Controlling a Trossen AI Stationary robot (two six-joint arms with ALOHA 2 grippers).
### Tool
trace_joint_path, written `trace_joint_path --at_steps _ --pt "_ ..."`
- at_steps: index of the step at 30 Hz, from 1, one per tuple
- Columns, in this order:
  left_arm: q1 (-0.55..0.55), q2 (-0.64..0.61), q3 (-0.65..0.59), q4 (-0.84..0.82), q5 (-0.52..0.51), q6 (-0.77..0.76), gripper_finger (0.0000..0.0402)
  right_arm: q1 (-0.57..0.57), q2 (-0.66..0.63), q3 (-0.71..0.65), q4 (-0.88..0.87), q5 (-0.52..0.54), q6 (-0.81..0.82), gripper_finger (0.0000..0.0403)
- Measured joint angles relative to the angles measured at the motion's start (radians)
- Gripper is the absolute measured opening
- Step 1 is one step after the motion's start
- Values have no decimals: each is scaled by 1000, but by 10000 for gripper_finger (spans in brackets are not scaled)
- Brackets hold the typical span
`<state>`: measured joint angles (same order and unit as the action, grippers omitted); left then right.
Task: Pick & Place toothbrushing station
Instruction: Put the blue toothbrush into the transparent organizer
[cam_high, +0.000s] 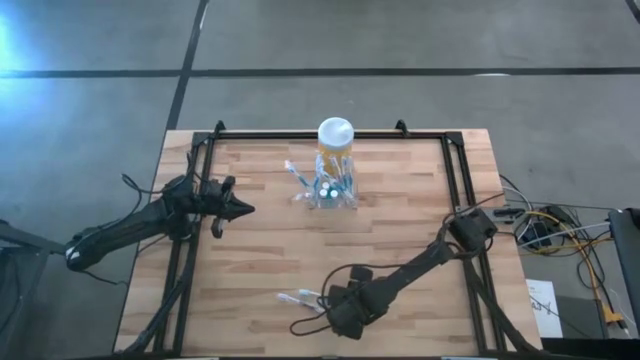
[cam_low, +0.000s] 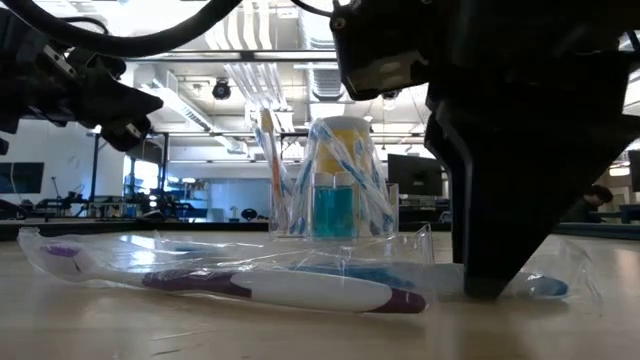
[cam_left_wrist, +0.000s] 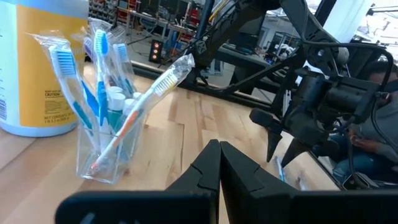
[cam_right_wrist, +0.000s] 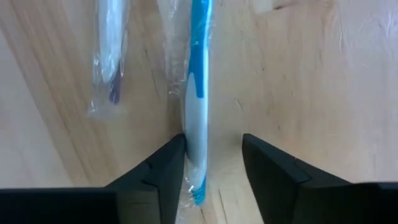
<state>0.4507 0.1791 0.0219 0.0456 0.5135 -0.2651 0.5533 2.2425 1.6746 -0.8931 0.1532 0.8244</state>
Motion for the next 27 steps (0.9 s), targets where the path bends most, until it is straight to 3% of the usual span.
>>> trace_joint_path --at_steps 11,15,21,27 --pt "0 1 -9 11 46 -21 7 -23 -49 -36 -56 1 -80 21" --pt "0 1 -8 11 47 -21 7 -30 -129 -71 -62 13 -84 19" --pt "0 1 -9 10 47 -19 7 -10 -289 -150 9 154 -65 18" --pt "-1 0 -12 32 10 -21 7 45 -489 -328 399 352 -152 17"
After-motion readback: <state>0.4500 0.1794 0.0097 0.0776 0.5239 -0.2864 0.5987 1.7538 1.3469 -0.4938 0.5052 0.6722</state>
